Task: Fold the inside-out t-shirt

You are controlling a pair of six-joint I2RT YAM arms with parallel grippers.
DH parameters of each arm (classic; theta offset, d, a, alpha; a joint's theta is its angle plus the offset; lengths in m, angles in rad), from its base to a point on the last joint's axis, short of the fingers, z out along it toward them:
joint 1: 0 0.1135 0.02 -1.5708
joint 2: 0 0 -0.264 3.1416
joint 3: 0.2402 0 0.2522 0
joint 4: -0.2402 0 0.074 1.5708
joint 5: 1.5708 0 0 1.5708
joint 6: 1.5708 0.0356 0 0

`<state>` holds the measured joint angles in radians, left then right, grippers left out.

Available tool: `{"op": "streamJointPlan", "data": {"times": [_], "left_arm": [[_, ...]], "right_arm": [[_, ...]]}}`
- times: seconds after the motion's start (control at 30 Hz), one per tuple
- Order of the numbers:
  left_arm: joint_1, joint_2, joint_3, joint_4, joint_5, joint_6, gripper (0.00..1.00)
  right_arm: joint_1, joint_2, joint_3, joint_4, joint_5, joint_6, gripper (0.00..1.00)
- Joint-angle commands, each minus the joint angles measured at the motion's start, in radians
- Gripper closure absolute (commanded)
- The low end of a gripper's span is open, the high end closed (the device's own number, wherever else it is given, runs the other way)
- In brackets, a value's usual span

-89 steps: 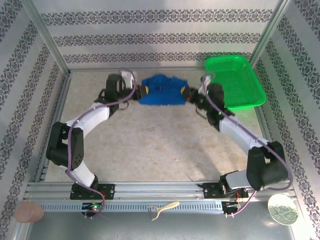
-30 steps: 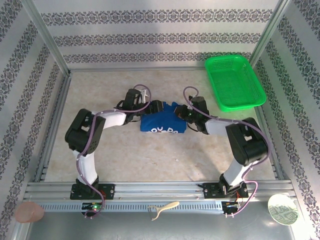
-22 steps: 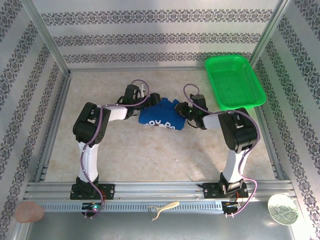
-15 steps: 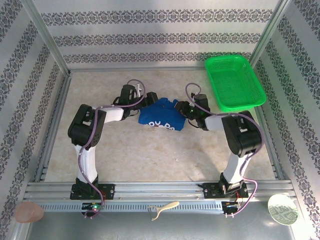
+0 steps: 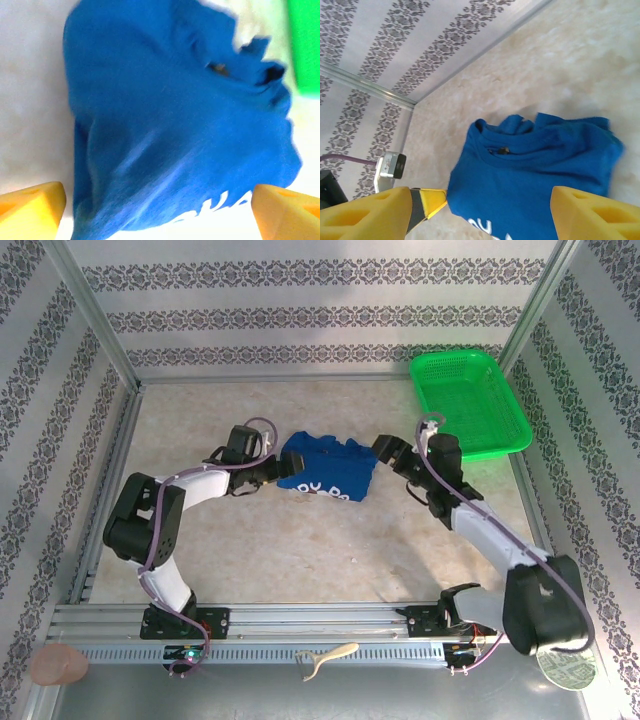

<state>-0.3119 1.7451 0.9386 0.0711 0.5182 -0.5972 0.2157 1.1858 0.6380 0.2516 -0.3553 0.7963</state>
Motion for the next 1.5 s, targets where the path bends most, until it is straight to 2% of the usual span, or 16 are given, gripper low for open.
{"op": "streamJointPlan", "data": {"times": [0.0,0.17,0.37,0.43,0.6,0.7,0.8,0.9,0.97,1.03,1.13,1.2,1.3,1.47], "left_arm": [[0.007,0.009,-0.008,-0.013,0.063,0.038,0.04],[0.005,0.043,-0.017,0.039,0.063,0.011,0.04],[0.004,0.103,-0.017,0.147,0.069,-0.059,0.05],[0.005,0.115,-0.017,0.185,0.072,-0.087,0.05],[0.005,0.138,-0.024,0.261,0.071,-0.168,0.06],[0.005,0.158,-0.03,0.305,0.082,-0.21,0.16],[0.001,0.173,-0.042,0.354,0.098,-0.238,0.35],[-0.006,0.178,-0.05,0.39,0.105,-0.257,0.59],[-0.008,0.177,-0.053,0.401,0.102,-0.262,0.66],[-0.008,0.175,-0.053,0.409,0.096,-0.268,0.81],[-0.004,0.168,-0.035,0.383,0.083,-0.259,0.98],[0.01,0.163,-0.005,0.322,0.077,-0.231,1.0],[0.056,0.142,0.035,0.219,0.074,-0.175,1.0],[0.201,0.114,0.118,-0.064,0.056,0.022,1.0]], "right_arm": [[-0.013,-0.062,-0.033,-0.129,0.032,-0.05,0.26],[0.031,-0.018,-0.048,-0.068,-0.018,0.0,0.35],[0.152,0.166,0.024,0.032,-0.006,0.029,0.59],[0.175,0.238,0.045,0.079,0.002,0.052,0.64],[0.19,0.416,0.061,0.199,0.024,0.11,0.68],[0.187,0.487,0.039,0.261,0.037,0.146,0.69],[0.179,0.516,0.01,0.307,0.041,0.177,0.69],[0.173,0.502,-0.001,0.316,0.03,0.183,0.68],[0.165,0.471,-0.003,0.312,0.018,0.18,0.67],[0.153,0.427,-0.004,0.298,-0.001,0.177,0.64],[0.121,0.339,-0.017,0.263,-0.027,0.171,0.61],[0.095,0.264,-0.032,0.216,-0.038,0.159,0.58],[0.046,0.128,-0.05,0.097,-0.038,0.117,0.48],[-0.049,-0.102,-0.076,-0.092,-0.042,0.057,0.33]]}}
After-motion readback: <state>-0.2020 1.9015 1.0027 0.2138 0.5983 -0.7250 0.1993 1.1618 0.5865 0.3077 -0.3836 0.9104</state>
